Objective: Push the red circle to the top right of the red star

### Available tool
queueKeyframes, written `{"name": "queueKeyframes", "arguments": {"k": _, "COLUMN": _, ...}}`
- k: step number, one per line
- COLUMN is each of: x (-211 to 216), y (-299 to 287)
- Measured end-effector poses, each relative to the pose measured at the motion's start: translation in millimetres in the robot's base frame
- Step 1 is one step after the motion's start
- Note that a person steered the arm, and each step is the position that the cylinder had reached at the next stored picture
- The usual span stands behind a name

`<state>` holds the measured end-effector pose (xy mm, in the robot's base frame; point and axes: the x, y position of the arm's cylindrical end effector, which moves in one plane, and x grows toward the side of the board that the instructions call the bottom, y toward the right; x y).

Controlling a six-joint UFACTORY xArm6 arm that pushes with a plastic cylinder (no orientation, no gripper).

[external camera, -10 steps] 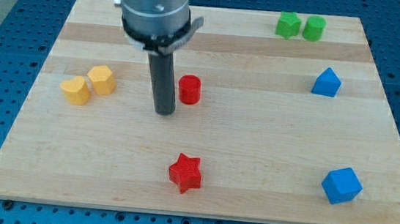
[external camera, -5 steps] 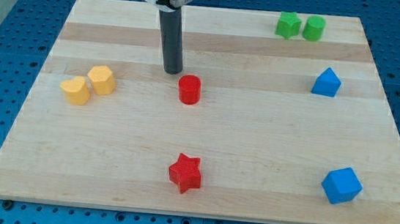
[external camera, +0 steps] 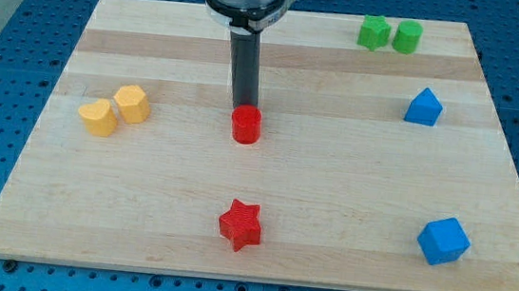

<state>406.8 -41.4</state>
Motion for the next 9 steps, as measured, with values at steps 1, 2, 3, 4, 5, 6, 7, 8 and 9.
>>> {"name": "queueKeyframes", "arguments": {"k": 1, "x": 9.5, "y": 0.0}}
{"name": "queueKeyframes", "arguments": {"k": 2, "x": 25.8, "y": 0.0}}
{"name": "queueKeyframes", "arguments": {"k": 3, "x": 43.9, "y": 0.0}}
{"name": "queueKeyframes", "arguments": {"k": 4, "x": 59.2, "y": 0.0}}
{"name": "queueKeyframes", "arguments": {"k": 5, "x": 73.9, "y": 0.0}}
{"name": "queueKeyframes", "arguments": {"k": 6, "x": 87.5, "y": 0.0}}
{"name": "queueKeyframes", "arguments": {"k": 7, "x": 101.4, "y": 0.0}}
{"name": "queueKeyframes", "arguments": {"k": 8, "x": 112.9, "y": 0.0}}
{"name": "queueKeyframes", "arguments": {"k": 9, "x": 97.6, "y": 8.8}}
